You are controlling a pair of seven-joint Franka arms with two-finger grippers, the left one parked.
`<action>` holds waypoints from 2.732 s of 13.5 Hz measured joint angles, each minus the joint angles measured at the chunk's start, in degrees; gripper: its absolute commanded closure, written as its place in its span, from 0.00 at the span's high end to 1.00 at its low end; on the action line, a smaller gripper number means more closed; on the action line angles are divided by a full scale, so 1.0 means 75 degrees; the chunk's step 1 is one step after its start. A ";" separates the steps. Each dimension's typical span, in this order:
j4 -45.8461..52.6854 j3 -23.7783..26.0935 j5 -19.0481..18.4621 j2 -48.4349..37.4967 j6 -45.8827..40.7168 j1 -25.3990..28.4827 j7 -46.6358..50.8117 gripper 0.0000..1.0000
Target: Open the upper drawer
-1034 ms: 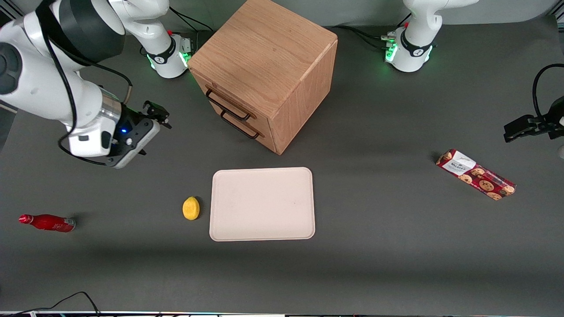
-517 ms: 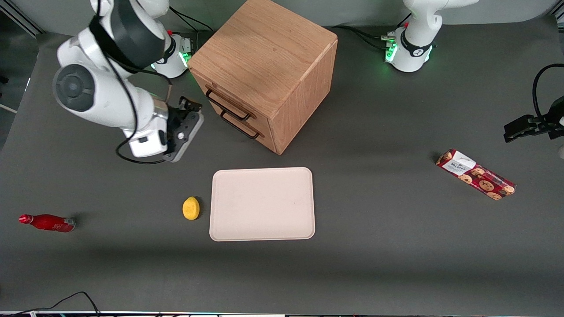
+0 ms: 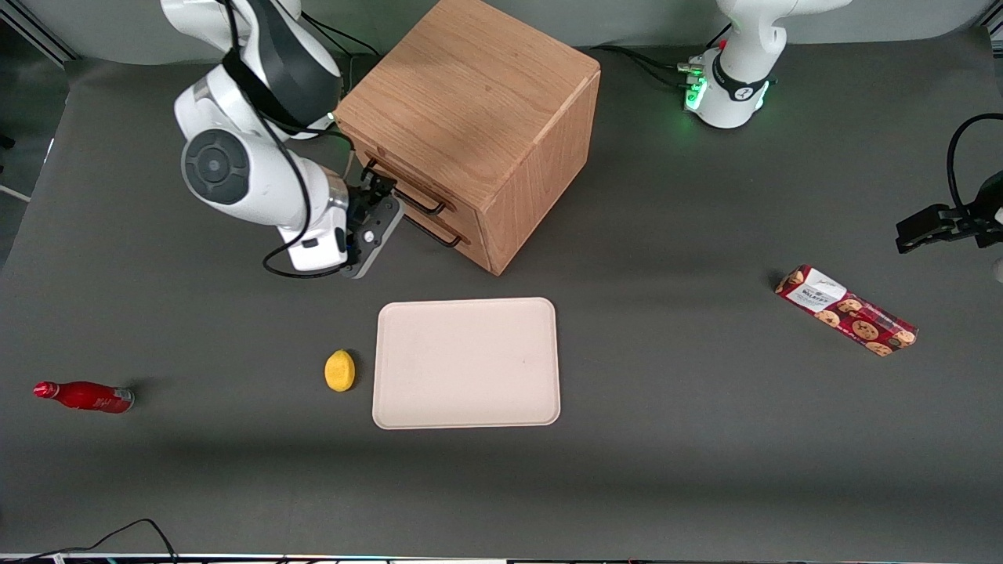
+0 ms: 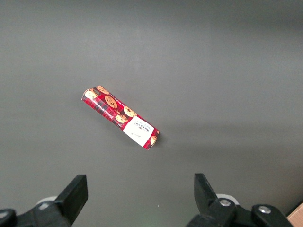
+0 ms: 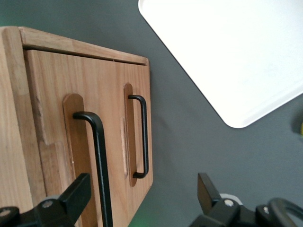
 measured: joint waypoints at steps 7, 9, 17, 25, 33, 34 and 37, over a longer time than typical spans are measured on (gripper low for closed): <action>-0.0704 0.0154 0.0001 -0.0003 0.0318 0.0016 0.0121 1.00; -0.0859 0.0156 0.0001 -0.0002 0.0384 0.0019 0.0121 1.00; -0.1272 0.0178 0.0015 -0.0003 0.0589 0.0087 0.0121 1.00; -0.1556 0.0185 0.0016 -0.0003 0.0948 0.0105 0.0121 1.00; -0.1689 0.0103 0.0018 0.0020 0.1308 0.0103 0.0108 1.00; -0.1686 0.0069 0.0018 0.0020 0.1321 0.0103 0.0106 1.00; -0.1681 -0.0023 0.0018 0.0020 0.1410 0.0103 0.0056 1.00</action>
